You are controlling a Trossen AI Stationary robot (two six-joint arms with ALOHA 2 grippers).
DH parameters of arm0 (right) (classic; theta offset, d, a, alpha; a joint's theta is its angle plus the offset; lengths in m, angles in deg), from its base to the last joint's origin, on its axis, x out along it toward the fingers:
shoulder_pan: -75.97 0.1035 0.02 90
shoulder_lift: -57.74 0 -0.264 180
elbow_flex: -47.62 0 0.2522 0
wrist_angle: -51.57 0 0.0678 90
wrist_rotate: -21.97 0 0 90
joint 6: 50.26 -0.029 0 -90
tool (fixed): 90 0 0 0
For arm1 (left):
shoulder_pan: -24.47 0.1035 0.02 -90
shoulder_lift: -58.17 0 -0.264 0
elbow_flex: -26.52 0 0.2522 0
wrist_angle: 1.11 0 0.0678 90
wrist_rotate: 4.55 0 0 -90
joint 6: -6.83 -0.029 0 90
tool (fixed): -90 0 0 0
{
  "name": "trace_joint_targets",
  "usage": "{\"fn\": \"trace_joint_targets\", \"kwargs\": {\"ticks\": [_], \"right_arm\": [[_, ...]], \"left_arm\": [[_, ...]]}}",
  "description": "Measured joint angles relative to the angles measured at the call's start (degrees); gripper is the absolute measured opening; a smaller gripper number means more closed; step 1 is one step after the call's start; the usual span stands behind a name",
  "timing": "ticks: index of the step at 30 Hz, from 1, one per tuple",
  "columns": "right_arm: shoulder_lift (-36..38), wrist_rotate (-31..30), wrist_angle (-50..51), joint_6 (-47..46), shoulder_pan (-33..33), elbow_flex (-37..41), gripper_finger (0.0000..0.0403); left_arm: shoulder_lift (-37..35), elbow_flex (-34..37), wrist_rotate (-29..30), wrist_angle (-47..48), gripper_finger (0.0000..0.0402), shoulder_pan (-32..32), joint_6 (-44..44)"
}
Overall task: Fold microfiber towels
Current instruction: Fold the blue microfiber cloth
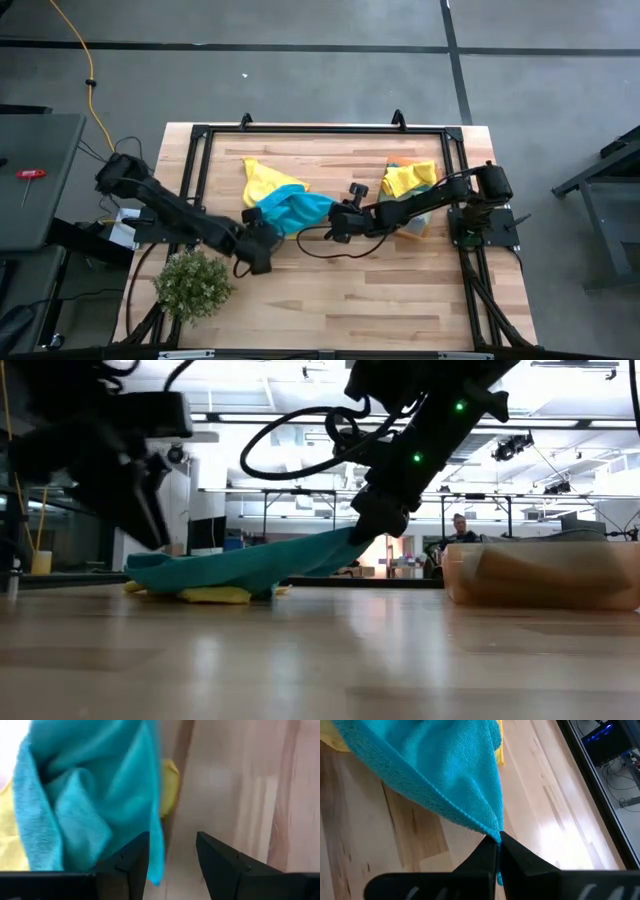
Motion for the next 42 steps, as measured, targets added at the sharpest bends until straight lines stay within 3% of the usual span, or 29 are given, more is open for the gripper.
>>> {"fn": "trace_joint_targets", "kwargs": {"ticks": [5,12,18,23,25,34,42], "right_arm": [[0.0,1.0,-0.9,0.1,0.0,0.0,0.0],[0.0,1.5,-1.4,0.1,0.0,0.0,0.0],[0.0,2.0,-1.8,0.2,0.0,0.0,0.0],[0.0,2.0,-1.9,0.2,0.0,0.0,0.0],[0.0,2.0,-2.1,0.2,0.0,0.0,0.0],[0.0,5.1,-5.3,0.2,-1.2,0.0,0.0],[0.0,6.5,-6.2,0.2,-2.3,0.0,0.0]], "left_arm": [[7.1,0.0,2.3,0.5,0.0154,-3.8,0.7],[14.3,-0.3,7.6,1.3,0.0155,-4.4,2.3],[13.5,-1.0,7.6,2.5,0.0132,-4.3,5.2],[11.4,-2.6,12.1,6.2,0.0031,-4.6,9.3],[11.3,-3.7,12.6,9.2,0.0011,-4.1,10.0],[11.2,-18.3,12.1,30.6,0.0002,2.7,6.7],[11.2,-22.2,16.4,30.2,0.0001,6.1,2.2]]}}
